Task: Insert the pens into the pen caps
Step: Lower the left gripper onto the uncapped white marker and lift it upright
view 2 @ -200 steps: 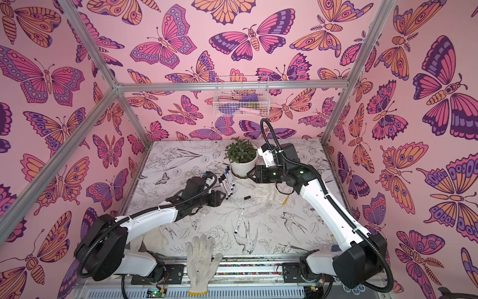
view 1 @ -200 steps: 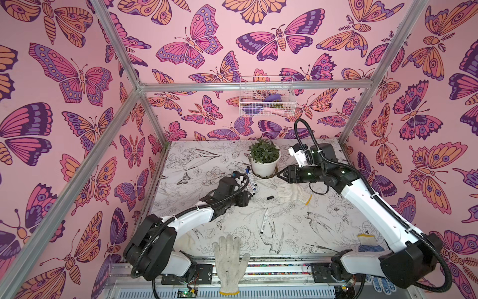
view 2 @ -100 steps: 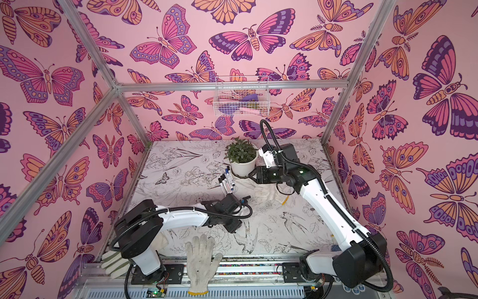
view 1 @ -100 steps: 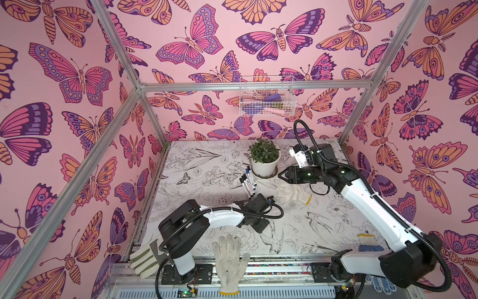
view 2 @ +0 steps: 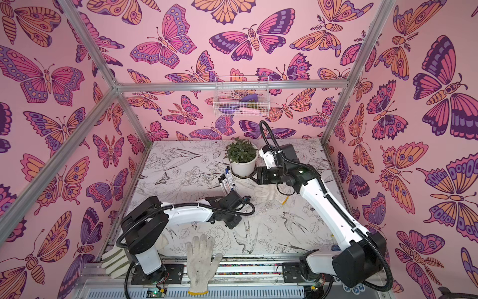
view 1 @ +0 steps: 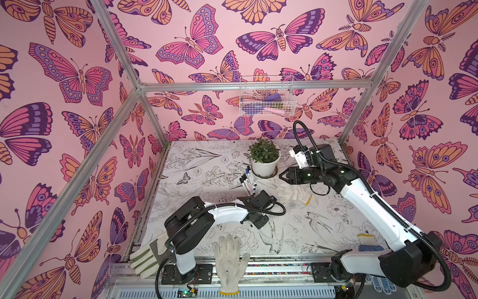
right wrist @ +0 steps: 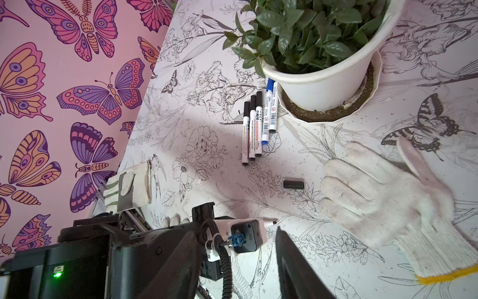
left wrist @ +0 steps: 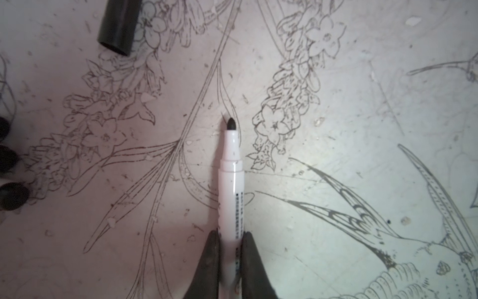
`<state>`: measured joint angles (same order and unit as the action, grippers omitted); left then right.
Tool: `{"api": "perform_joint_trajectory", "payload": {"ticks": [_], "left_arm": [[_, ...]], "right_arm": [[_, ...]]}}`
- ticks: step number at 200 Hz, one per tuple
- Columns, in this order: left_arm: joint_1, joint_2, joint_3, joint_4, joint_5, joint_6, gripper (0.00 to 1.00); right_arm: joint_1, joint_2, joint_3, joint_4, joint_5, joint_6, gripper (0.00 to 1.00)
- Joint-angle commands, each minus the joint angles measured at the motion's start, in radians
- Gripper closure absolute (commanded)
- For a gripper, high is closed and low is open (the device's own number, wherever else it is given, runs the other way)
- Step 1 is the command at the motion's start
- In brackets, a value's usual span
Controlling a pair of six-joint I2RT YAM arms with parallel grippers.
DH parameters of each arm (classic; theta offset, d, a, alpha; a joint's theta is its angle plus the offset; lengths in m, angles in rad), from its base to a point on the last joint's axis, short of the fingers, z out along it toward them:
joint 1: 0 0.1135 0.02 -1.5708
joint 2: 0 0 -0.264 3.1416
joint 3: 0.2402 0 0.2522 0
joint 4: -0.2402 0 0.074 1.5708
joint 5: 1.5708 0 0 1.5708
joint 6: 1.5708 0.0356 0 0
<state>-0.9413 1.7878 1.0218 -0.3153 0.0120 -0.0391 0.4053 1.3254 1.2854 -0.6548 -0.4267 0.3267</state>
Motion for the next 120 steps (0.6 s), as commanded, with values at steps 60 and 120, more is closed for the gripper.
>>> {"api": "perform_joint_trajectory", "payload": {"ticks": [60, 120], "left_arm": [[0.158, -0.196, -0.034, 0.137, 0.176, -0.127, 1.00], [0.205, -0.300, -0.113, 0.480, 0.242, -0.291, 1.00]], "right_arm": [[-0.031, -0.005, -0.034, -0.005, 0.016, -0.002, 0.48], [-0.028, 0.000, -0.137, 0.220, -0.260, 0.126, 0.48]]}}
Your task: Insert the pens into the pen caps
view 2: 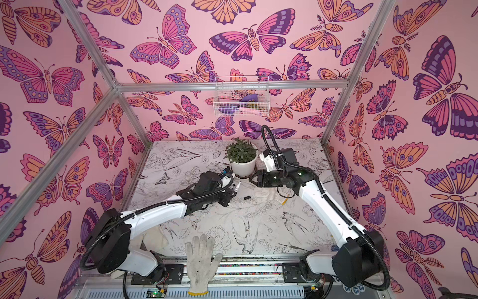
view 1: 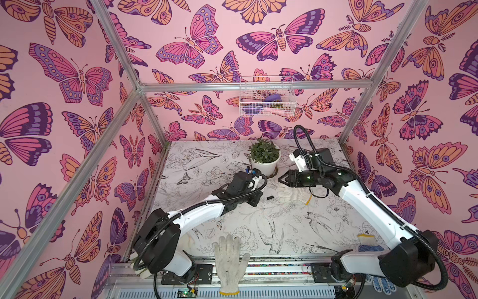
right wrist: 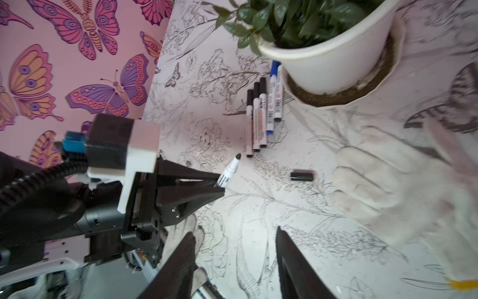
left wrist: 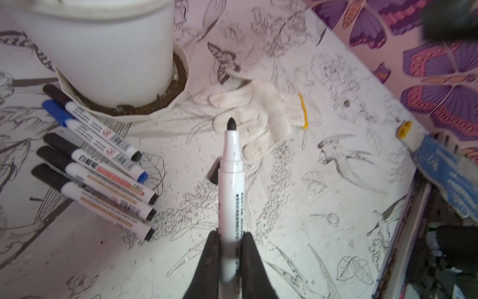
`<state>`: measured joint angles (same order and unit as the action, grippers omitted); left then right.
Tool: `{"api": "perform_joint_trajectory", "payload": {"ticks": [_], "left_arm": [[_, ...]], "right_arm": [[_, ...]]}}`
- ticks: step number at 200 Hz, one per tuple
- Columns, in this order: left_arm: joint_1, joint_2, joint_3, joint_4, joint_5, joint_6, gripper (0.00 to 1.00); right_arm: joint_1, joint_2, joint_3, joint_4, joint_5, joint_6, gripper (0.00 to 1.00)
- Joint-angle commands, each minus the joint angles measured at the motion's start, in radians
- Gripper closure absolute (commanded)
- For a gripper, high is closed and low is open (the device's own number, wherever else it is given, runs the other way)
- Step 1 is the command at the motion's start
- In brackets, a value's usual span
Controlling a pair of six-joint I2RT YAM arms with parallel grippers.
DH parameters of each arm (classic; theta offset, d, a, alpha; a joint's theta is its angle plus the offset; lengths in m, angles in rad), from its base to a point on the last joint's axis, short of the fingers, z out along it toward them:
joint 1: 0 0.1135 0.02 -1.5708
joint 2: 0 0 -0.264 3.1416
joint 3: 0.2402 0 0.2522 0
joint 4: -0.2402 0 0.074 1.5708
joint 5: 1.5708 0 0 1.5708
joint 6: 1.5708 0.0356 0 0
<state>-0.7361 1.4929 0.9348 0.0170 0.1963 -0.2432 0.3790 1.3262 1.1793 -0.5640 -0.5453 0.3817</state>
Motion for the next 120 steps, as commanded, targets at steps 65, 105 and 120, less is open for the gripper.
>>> {"api": "perform_joint_trajectory", "payload": {"ticks": [65, 105, 120], "left_arm": [[-0.003, -0.022, -0.054, 0.322, 0.146, -0.145, 1.00], [-0.009, -0.036, -0.057, 0.342, 0.185, -0.127, 1.00], [-0.012, -0.041, -0.055, 0.348, 0.192, -0.122, 1.00]], "right_arm": [[0.022, 0.031, -0.048, 0.171, -0.111, 0.095, 0.49], [0.025, 0.052, -0.041, 0.190, -0.104, 0.104, 0.51], [0.026, 0.056, -0.034, 0.187, -0.104, 0.099, 0.53]]}}
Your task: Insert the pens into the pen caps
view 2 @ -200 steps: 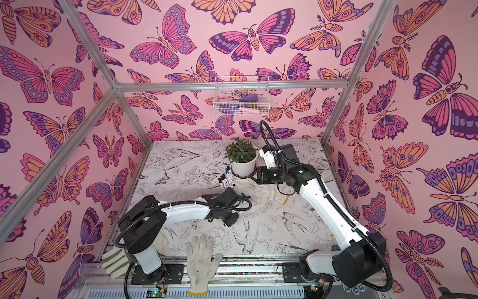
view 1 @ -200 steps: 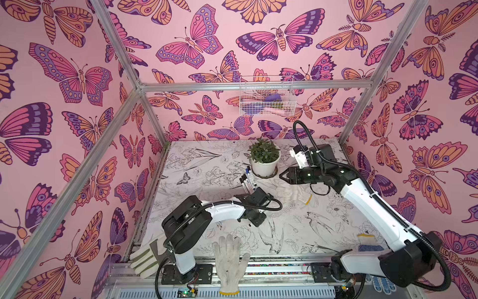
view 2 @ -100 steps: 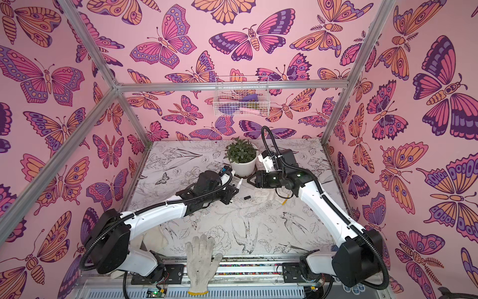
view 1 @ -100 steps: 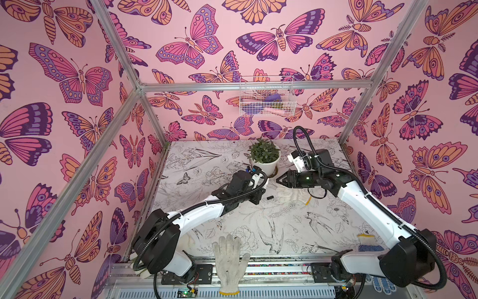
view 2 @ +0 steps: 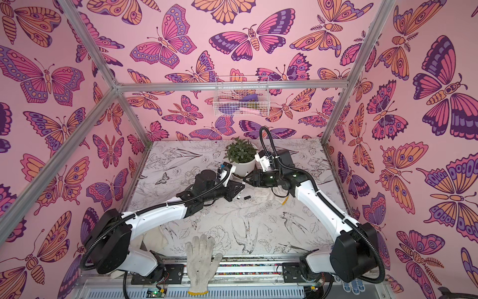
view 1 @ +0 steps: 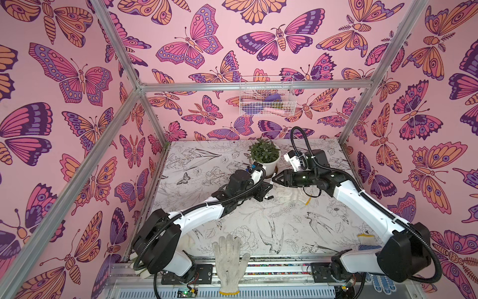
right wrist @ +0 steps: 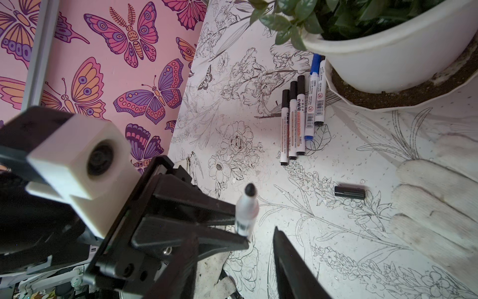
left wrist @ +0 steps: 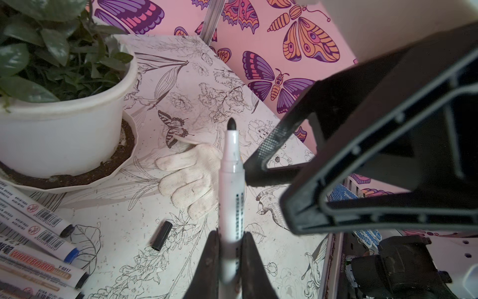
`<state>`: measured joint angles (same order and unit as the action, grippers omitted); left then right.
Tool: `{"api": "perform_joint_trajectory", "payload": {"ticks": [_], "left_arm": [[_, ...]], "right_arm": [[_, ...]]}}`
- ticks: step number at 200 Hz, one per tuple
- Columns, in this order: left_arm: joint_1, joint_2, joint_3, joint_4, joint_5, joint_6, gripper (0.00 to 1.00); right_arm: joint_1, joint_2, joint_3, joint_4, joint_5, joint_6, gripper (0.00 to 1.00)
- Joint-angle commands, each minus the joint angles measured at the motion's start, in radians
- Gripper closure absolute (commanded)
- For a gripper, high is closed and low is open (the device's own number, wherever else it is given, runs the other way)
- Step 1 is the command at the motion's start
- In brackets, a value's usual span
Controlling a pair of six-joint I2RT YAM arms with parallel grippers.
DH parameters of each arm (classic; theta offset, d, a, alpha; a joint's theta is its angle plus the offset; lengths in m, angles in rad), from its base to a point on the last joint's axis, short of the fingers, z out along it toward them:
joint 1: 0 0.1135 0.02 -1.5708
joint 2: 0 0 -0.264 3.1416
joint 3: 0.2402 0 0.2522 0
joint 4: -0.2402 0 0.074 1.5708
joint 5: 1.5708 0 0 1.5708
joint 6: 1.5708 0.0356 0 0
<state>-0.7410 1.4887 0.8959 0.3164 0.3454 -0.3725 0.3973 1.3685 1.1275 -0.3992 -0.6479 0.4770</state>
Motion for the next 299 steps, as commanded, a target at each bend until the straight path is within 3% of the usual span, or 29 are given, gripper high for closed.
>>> {"api": "perform_joint_trajectory", "payload": {"ticks": [1, 82, 131, 158, 189, 244, 265, 288, 299], "left_arm": [[-0.008, -0.037, -0.017, 0.049, 0.043, 0.008, 1.00], [-0.015, -0.018, 0.005, 0.057, 0.075, 0.025, 1.00], [-0.015, -0.011, -0.001, 0.078, 0.054, 0.021, 1.00], [-0.015, -0.008, -0.017, 0.076, 0.043, 0.030, 0.72], [-0.017, 0.001, -0.030, 0.048, 0.053, 0.050, 0.60], [-0.020, 0.013, -0.024, 0.022, 0.064, 0.070, 0.71], [-0.021, 0.021, -0.007, 0.020, 0.070, 0.075, 0.81], [-0.021, 0.022, 0.005, 0.021, 0.073, 0.077, 1.00], [-0.020, 0.018, 0.002, 0.020, 0.064, 0.071, 1.00]], "right_arm": [[0.008, 0.013, 0.020, 0.022, -0.001, 0.004, 0.53], [0.038, 0.045, 0.023, 0.090, -0.001, 0.051, 0.68], [0.041, 0.031, 0.018, 0.087, 0.028, 0.053, 0.94], [0.039, 0.024, 0.029, 0.085, 0.036, 0.070, 0.96], [0.040, 0.013, 0.046, 0.082, 0.033, 0.075, 0.97], [0.038, -0.003, 0.059, 0.069, 0.037, 0.066, 0.99], [0.039, -0.002, 0.056, 0.066, 0.036, 0.066, 0.99], [0.038, 0.001, 0.057, 0.060, 0.034, 0.061, 0.98], [0.038, 0.001, 0.059, 0.052, 0.044, 0.058, 0.93]]}}
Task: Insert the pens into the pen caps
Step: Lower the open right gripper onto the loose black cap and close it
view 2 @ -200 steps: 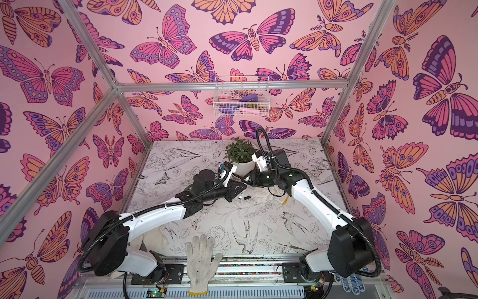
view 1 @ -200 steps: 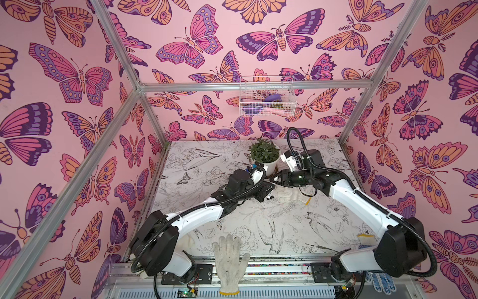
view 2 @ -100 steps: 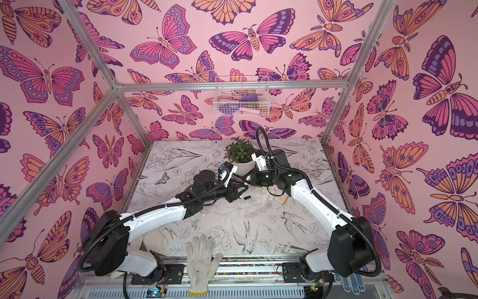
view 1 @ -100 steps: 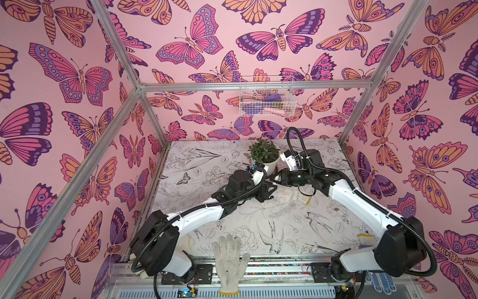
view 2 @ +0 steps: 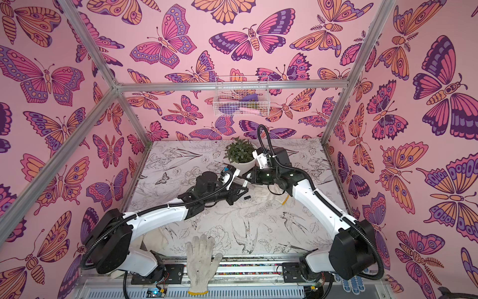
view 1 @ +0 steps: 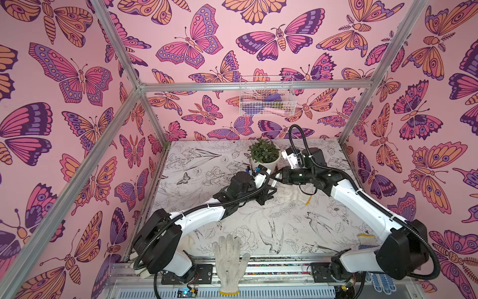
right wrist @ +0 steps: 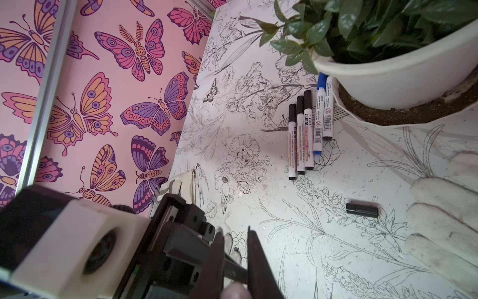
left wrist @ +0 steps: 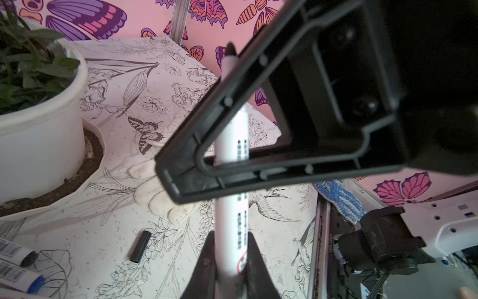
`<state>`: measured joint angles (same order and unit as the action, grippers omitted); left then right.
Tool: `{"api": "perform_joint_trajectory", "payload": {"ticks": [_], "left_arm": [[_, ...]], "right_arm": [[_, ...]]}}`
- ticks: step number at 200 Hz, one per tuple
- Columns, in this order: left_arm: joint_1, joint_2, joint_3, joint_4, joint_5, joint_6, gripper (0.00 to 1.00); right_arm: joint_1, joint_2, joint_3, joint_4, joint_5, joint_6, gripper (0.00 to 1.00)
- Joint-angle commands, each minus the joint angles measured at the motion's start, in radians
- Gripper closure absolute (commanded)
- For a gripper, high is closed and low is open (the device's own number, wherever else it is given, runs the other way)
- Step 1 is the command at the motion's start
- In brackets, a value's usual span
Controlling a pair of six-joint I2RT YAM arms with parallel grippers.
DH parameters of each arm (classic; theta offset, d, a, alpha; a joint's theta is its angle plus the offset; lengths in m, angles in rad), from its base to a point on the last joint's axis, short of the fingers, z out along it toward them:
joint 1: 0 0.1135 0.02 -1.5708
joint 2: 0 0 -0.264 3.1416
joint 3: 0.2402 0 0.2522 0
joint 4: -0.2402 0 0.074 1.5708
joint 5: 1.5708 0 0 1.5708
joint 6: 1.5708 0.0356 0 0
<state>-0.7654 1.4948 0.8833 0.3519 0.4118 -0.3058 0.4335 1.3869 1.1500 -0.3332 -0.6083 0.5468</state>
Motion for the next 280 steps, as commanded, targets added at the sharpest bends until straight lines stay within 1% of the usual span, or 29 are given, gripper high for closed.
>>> {"api": "perform_joint_trajectory", "payload": {"ticks": [1, 13, 28, 37, 54, 63, 75, 84, 92, 99, 115, 126, 142, 179, 238, 280], "left_arm": [[0.005, 0.012, 0.014, -0.015, -0.005, 0.003, 1.00], [0.013, 0.006, 0.000, -0.015, -0.035, -0.023, 1.00], [0.044, 0.007, -0.029, -0.018, -0.075, -0.083, 1.00], [0.061, 0.002, -0.058, -0.020, -0.134, -0.122, 1.00], [0.081, -0.023, -0.116, -0.033, -0.268, -0.171, 1.00], [0.082, -0.042, -0.137, -0.054, -0.337, -0.180, 1.00], [0.085, -0.064, -0.156, -0.094, -0.424, -0.205, 1.00], [0.089, -0.079, -0.165, -0.111, -0.455, -0.210, 1.00], [0.089, -0.092, -0.173, -0.119, -0.474, -0.204, 1.00], [0.090, -0.101, -0.178, -0.119, -0.485, -0.202, 1.00], [0.092, -0.119, -0.182, -0.120, -0.485, -0.186, 1.00], [0.091, -0.129, -0.183, -0.120, -0.487, -0.182, 1.00], [0.091, -0.140, -0.183, -0.120, -0.490, -0.173, 1.00], [0.091, -0.156, -0.186, -0.119, -0.502, -0.153, 1.00], [0.092, -0.188, -0.213, -0.120, -0.520, -0.139, 1.00], [0.091, -0.208, -0.218, -0.134, -0.530, -0.119, 1.00]], "right_arm": [[0.001, -0.017, 0.037, -0.015, 0.004, -0.012, 0.93], [-0.002, -0.020, 0.044, -0.036, 0.015, -0.022, 0.74], [-0.014, -0.034, 0.044, -0.056, 0.053, -0.029, 0.59], [-0.027, -0.047, 0.035, -0.062, 0.086, -0.026, 0.55], [-0.044, -0.070, -0.002, -0.075, 0.188, -0.004, 0.51], [-0.044, -0.075, -0.029, -0.079, 0.237, 0.000, 0.50], [-0.044, -0.053, -0.061, -0.086, 0.257, 0.014, 0.49], [-0.038, -0.015, -0.068, -0.112, 0.256, 0.020, 0.49], [-0.023, 0.025, -0.066, -0.136, 0.245, 0.006, 0.49], [-0.005, 0.066, -0.053, -0.169, 0.258, -0.011, 0.49], [0.027, 0.163, 0.000, -0.249, 0.273, -0.056, 0.49], [0.034, 0.240, 0.033, -0.281, 0.265, -0.061, 0.49], [0.042, 0.318, 0.070, -0.303, 0.258, -0.064, 0.49], [0.080, 0.448, 0.113, -0.300, 0.259, -0.051, 0.49], [0.094, 0.562, 0.181, -0.315, 0.281, -0.026, 0.48], [0.099, 0.626, 0.242, -0.319, 0.341, -0.001, 0.48]]}}
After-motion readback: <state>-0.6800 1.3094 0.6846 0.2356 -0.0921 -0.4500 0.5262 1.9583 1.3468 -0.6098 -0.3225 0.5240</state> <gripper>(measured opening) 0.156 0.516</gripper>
